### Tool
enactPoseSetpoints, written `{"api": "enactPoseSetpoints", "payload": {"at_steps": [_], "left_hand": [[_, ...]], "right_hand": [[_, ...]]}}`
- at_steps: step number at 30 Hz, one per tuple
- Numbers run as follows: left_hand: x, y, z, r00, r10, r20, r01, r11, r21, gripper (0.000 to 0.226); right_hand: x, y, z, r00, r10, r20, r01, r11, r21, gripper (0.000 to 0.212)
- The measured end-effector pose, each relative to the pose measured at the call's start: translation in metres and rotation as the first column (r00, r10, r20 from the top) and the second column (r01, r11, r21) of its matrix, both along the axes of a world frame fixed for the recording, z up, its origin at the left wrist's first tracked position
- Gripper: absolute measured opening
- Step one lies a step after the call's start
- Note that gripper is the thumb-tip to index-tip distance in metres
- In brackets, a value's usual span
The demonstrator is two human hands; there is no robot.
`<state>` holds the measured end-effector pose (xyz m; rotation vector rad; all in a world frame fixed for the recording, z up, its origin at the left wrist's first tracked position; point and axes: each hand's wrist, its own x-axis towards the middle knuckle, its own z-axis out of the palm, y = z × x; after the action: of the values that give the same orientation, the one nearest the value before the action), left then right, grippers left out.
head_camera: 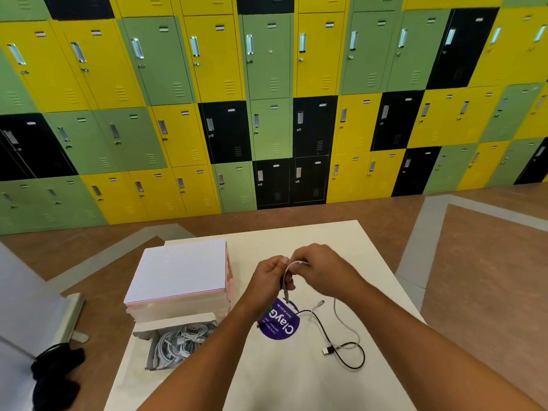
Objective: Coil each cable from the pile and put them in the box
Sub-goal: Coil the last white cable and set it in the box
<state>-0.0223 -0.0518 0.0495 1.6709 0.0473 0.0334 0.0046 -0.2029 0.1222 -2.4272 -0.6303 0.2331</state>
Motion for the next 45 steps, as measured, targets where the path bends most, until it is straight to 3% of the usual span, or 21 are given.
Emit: {"api": "enactPoseSetpoints", "payload": {"at_steps": [2,7,12,19,28,35,40,45], "left_hand": [[-0.003,-0.003,0.008,0.996,-0.075,-0.053,0.07,0.993,-0.092,0.043],[-0.007,-0.012,0.021,0.985,-0.131,-0.111,0.09,0.944,-0.317,0.042],[-0.005,-0.016,0.021,0.988,-0.119,-0.096,0.084,0.947,-0.31,0.039],[-0.003,-0.016,0.024,0.992,-0.113,-0.052,0.097,0.962,-0.256,0.035],[-0.003,-0.018,0.025,0.997,-0.07,-0.022,0.066,0.987,-0.144,0.035],[-0.002,-0.017,0.031,0.993,-0.07,-0.095,0.032,0.936,-0.351,0.033],[0.003,-0.017,0.042,0.994,-0.03,-0.102,-0.042,0.773,-0.633,0.035],[0.009,-0.017,0.04,0.985,0.16,-0.061,-0.166,0.799,-0.579,0.034]], "right_hand": [[0.005,-0.005,0.0,0.995,-0.095,0.017,0.093,0.992,0.079,0.012],[0.01,-0.014,-0.006,0.988,-0.14,-0.072,0.153,0.96,0.235,0.012],[0.006,-0.015,-0.012,0.971,-0.121,-0.206,0.19,0.915,0.355,0.017],[0.009,-0.015,-0.012,0.971,-0.201,-0.131,0.237,0.892,0.386,0.018],[0.012,-0.011,-0.016,0.957,-0.219,-0.191,0.284,0.842,0.458,0.017],[0.009,-0.016,-0.015,0.914,-0.134,-0.382,0.323,0.811,0.487,0.024],[0.001,-0.018,-0.037,0.859,-0.113,-0.499,0.331,0.867,0.373,0.027],[-0.013,-0.007,-0.046,0.883,-0.063,-0.465,0.235,0.917,0.322,0.026]]}}
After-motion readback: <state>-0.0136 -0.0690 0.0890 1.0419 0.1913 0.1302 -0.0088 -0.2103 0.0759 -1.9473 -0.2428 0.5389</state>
